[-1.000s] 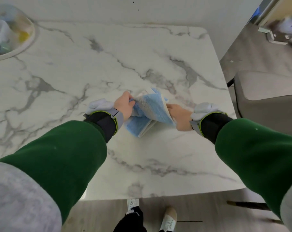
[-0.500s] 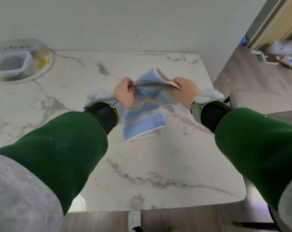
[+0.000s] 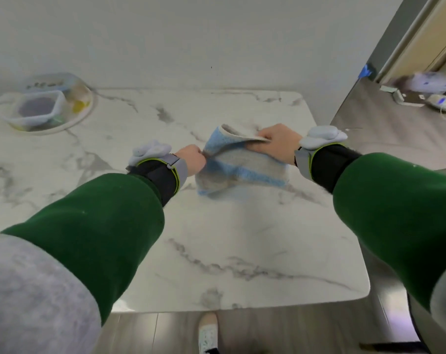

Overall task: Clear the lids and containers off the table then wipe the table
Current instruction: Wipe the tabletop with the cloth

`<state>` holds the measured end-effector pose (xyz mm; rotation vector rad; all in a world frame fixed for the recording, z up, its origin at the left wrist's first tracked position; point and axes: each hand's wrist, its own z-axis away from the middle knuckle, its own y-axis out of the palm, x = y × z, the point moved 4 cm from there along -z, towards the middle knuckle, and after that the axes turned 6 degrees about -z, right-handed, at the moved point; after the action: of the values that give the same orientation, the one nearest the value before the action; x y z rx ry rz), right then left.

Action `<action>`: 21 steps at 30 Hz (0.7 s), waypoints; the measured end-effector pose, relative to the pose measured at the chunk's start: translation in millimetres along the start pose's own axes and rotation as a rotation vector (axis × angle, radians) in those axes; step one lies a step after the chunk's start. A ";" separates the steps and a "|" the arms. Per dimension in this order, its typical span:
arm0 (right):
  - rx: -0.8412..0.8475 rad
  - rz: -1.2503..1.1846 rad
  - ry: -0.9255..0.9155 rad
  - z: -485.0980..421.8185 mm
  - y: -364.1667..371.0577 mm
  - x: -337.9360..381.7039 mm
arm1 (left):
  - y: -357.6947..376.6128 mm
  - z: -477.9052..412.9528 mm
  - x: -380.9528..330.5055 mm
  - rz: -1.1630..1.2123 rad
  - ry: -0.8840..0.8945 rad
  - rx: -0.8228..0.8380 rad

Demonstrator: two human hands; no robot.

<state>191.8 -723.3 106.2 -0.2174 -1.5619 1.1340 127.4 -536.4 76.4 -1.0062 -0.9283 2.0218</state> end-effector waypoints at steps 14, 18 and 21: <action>0.520 0.134 0.044 29.5 129.9 -48.7 | 111.3 32.7 75.3 -0.016 -0.200 0.570; 0.572 0.129 0.042 26.3 154.3 -46.9 | 122.4 34.8 82.3 0.004 -0.222 0.587; 0.476 0.138 0.021 18.2 162.8 -45.4 | 124.9 32.0 87.6 0.098 -0.223 0.540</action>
<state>123.6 -678.9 -43.1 -0.0169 -1.2290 1.5697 27.5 -538.3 -43.2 -0.5452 -0.3977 2.3220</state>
